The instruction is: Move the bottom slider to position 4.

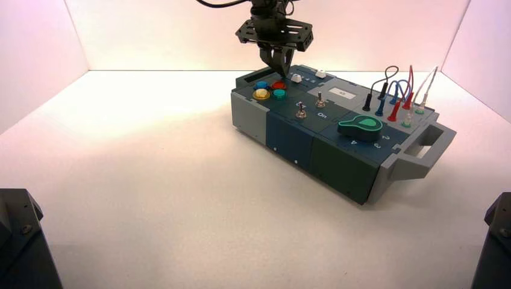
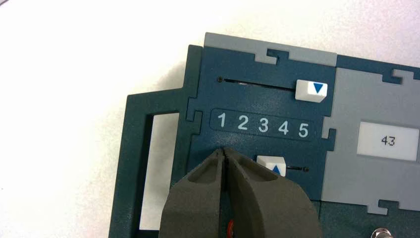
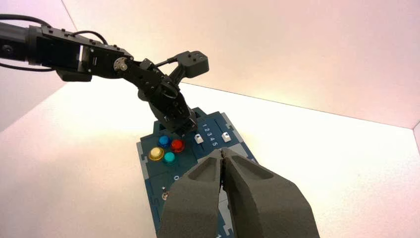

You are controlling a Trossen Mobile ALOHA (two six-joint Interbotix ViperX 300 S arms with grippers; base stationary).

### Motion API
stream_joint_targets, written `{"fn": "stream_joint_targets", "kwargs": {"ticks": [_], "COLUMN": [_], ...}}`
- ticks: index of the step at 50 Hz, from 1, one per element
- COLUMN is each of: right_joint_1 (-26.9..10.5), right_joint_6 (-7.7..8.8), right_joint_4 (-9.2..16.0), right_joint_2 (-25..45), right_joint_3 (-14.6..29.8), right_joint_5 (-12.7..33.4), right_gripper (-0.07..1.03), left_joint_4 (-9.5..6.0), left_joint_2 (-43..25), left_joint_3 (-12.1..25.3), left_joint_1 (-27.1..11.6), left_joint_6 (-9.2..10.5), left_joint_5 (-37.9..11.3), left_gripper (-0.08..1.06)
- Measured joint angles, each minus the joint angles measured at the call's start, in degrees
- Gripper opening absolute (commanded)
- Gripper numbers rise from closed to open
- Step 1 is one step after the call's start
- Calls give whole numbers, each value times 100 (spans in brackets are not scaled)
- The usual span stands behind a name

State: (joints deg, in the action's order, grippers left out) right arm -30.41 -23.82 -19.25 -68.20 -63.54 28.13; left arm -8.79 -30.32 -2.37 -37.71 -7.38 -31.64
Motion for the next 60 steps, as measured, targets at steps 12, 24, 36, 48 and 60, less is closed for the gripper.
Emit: {"fn": "stream_joint_targets", "kwargs": {"ticks": [12, 24, 36, 48, 60], "right_joint_1": [0, 0, 0, 0, 0], "right_joint_6": [0, 0, 0, 0, 0], "right_joint_4": [0, 0, 0, 0, 0], "right_joint_2": [0, -9, -9, -9, -9], "right_joint_3": [0, 0, 0, 0, 0], "right_joint_5": [0, 0, 0, 0, 0], "right_gripper": [-2, -2, -2, -2, -2], "left_joint_4": [-9, -9, -18, -18, -35], "left_joint_2": [0, 0, -26, -35, -35], "left_joint_3": [70, 62, 70, 79, 70], "left_joint_1": [0, -9, -79, -158, -167], "left_joint_6": [0, 0, 0, 0, 0], "left_joint_5": [-70, -114, -149, -167, -211], "left_gripper": [-3, -3, -3, -3, -3]}}
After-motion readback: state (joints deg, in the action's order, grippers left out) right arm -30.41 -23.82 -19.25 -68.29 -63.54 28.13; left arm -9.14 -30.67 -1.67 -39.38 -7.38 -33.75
